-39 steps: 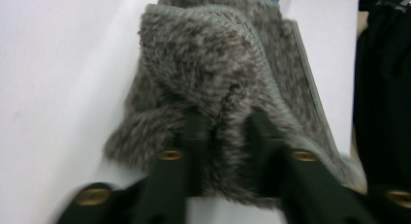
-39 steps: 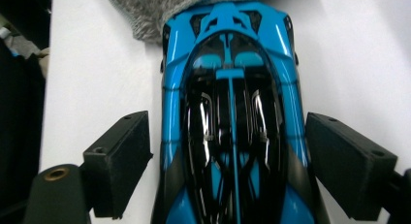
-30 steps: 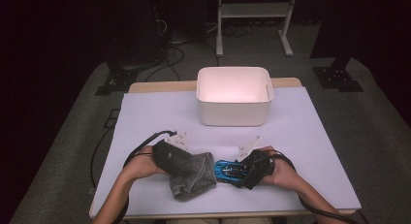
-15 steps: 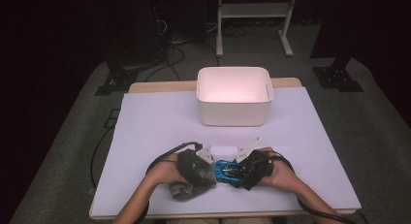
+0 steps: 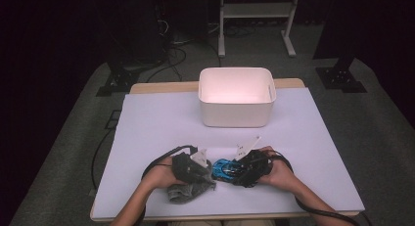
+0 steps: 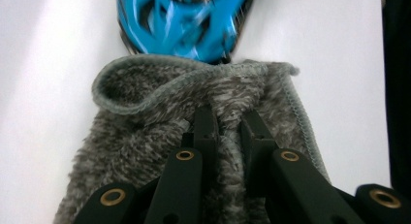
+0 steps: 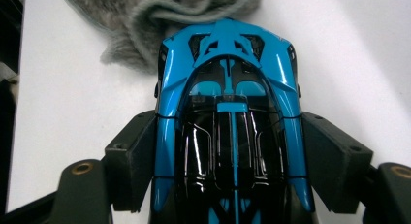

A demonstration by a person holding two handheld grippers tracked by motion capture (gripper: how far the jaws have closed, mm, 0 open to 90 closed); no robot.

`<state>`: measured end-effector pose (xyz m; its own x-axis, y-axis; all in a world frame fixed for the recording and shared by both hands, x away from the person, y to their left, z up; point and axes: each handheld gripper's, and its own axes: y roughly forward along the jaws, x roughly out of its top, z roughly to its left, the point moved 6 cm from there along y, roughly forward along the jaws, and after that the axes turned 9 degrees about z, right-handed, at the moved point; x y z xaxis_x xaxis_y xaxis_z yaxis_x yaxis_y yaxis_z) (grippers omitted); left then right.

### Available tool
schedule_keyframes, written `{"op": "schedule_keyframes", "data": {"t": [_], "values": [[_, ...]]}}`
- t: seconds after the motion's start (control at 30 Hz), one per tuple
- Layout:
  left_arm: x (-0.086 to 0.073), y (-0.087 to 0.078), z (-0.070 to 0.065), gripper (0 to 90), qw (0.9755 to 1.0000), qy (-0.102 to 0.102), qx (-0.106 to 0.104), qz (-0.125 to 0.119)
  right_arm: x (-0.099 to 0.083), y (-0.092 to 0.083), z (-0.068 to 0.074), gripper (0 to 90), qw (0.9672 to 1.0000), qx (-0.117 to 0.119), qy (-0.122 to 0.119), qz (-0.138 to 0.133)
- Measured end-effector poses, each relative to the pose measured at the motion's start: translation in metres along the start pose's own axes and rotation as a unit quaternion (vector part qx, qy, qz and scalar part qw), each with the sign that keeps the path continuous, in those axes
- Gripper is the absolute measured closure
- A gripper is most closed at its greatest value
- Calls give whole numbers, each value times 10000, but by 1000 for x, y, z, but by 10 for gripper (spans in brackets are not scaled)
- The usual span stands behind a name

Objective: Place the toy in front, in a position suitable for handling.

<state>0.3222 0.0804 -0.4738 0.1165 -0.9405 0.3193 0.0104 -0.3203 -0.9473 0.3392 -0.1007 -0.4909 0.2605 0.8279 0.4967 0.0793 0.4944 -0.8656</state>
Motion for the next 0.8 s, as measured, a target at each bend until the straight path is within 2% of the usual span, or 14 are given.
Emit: {"op": "schedule_keyframes", "data": {"t": [0.1, 0.2, 0.3, 0.4, 0.47, 0.57, 0.63, 0.7, 0.8], "values": [[-11, -4, 1, 799, 9999, -97, 12, 33, 2, 2, 2, 264, 9998, -103, -123, 108], [-20, -9, 3, 799, 9998, -173, 106, 87, 3, 2, 1, 265, 9999, -8, -92, 77], [-32, -17, 8, 800, 9992, -289, 234, 171, 3, 0, 1, 266, 9999, 40, -159, 50], [-44, -27, 15, 799, 9982, -474, 318, 178, 3, -5, 3, 266, 9997, 117, -215, 48], [-52, -33, 20, 797, 9971, -644, 384, 138, 3, -9, 6, 266, 9991, 160, -372, 98], [-63, -40, 26, 797, 9952, -861, 470, 64, 4, -14, 12, 266, 9973, 115, -623, 366], [-68, -40, 28, 796, 9942, -978, 439, -42, 4, -15, 14, 266, 9959, 116, -756, 479], [-70, -36, 28, 792, 9931, -1098, 387, -107, 4, -12, 14, 266, 9955, 115, -781, 525], [-69, -32, 29, 777, 9925, -1158, 307, -234, 2, -5, 15, 265, 9955, 159, -749, 549]]}}
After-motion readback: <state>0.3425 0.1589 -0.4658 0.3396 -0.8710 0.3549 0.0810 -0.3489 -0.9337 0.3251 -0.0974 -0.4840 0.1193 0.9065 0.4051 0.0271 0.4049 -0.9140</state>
